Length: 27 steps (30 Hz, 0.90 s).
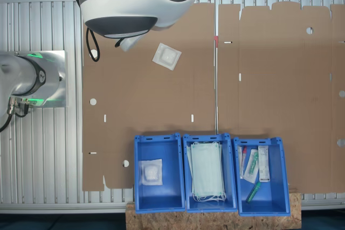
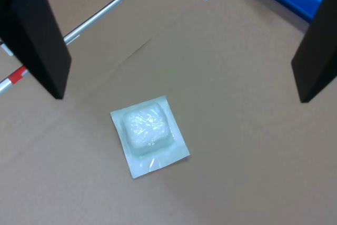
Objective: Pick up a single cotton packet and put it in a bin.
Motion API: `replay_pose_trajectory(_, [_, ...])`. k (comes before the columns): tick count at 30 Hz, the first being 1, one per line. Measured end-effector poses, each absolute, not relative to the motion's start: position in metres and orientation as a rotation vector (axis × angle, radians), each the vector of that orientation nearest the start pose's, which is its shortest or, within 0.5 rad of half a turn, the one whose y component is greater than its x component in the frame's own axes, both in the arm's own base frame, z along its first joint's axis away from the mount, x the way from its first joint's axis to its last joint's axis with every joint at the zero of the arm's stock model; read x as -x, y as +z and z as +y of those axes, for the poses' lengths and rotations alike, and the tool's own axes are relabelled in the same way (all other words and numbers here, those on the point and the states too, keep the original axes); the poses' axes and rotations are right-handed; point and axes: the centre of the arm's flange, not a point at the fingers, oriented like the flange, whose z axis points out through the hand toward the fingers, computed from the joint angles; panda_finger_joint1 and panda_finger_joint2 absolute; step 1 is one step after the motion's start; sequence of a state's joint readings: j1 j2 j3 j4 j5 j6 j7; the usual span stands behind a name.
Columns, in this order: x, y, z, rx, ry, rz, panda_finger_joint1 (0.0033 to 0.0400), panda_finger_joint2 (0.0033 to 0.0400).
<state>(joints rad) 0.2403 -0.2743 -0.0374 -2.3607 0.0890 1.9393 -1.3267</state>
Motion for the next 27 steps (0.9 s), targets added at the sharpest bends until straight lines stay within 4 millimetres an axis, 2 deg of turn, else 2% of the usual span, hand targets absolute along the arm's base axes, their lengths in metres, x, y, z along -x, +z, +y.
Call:
replay_pose_trajectory(21, [-0.4299, 0.4233, 0.0944, 2.19, 0.115, -2.027, 0.04, 0.04])
replay_pose_trajectory(27, [-0.431, 0.4177, 0.0946, 2.186, 0.131, -2.022, 0.04, 0.04])
